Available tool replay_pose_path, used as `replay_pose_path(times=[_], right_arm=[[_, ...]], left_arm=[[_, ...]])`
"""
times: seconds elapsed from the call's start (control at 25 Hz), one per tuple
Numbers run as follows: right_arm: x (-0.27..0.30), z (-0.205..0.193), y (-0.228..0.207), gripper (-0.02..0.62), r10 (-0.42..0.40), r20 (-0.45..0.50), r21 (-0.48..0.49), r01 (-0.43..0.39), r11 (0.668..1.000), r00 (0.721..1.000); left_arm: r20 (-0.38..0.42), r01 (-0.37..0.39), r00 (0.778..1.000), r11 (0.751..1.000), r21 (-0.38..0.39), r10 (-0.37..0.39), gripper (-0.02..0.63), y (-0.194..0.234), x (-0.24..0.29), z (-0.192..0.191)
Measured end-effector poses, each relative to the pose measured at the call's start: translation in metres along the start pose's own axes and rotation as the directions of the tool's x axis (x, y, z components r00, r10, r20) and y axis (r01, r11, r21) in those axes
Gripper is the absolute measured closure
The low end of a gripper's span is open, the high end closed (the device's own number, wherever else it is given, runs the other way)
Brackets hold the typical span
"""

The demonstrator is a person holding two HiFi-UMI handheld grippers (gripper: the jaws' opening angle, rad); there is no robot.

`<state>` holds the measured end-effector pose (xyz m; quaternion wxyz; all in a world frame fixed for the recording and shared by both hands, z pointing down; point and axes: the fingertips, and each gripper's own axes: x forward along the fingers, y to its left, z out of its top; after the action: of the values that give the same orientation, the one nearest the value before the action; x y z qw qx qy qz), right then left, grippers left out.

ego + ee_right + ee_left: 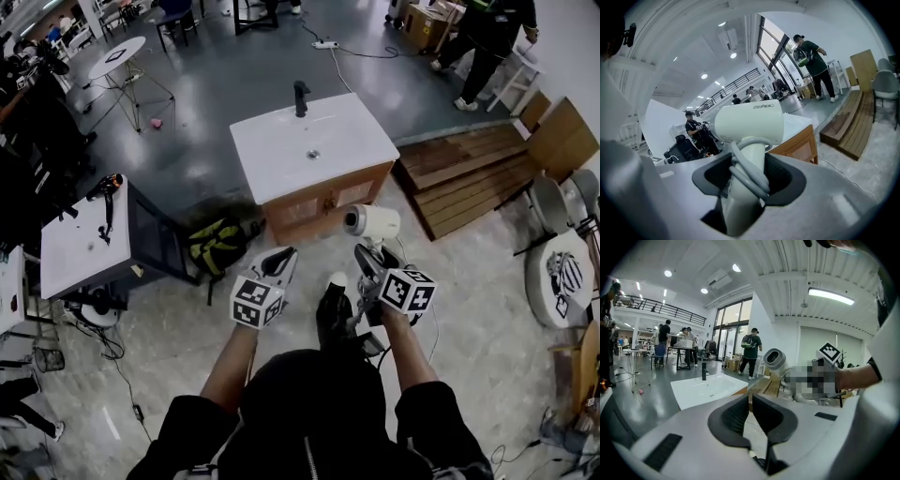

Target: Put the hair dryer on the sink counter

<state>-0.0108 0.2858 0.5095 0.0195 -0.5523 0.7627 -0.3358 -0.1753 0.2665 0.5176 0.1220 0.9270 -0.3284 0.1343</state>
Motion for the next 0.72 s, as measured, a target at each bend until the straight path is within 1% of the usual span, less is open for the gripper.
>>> replay_pose_path(times=[0.4,0.72], right_arm=[[0.054,0.048,-0.055,0.391,0.008,-0.023,0.028,-0.007,1.000,1.000],[0.109,0.102,-0.086,0.391,0.026,-0.069,0.003,-0.026,1.000,0.997]], left_arm=[[-0.050,-0.017,0.999,1.000,-0.011,0.017,0.578,0.031,0.073,0.019],[-0.050,-0.043,0.998,0.999,-0.029,0.041,0.578,0.065,0.135,0.060]])
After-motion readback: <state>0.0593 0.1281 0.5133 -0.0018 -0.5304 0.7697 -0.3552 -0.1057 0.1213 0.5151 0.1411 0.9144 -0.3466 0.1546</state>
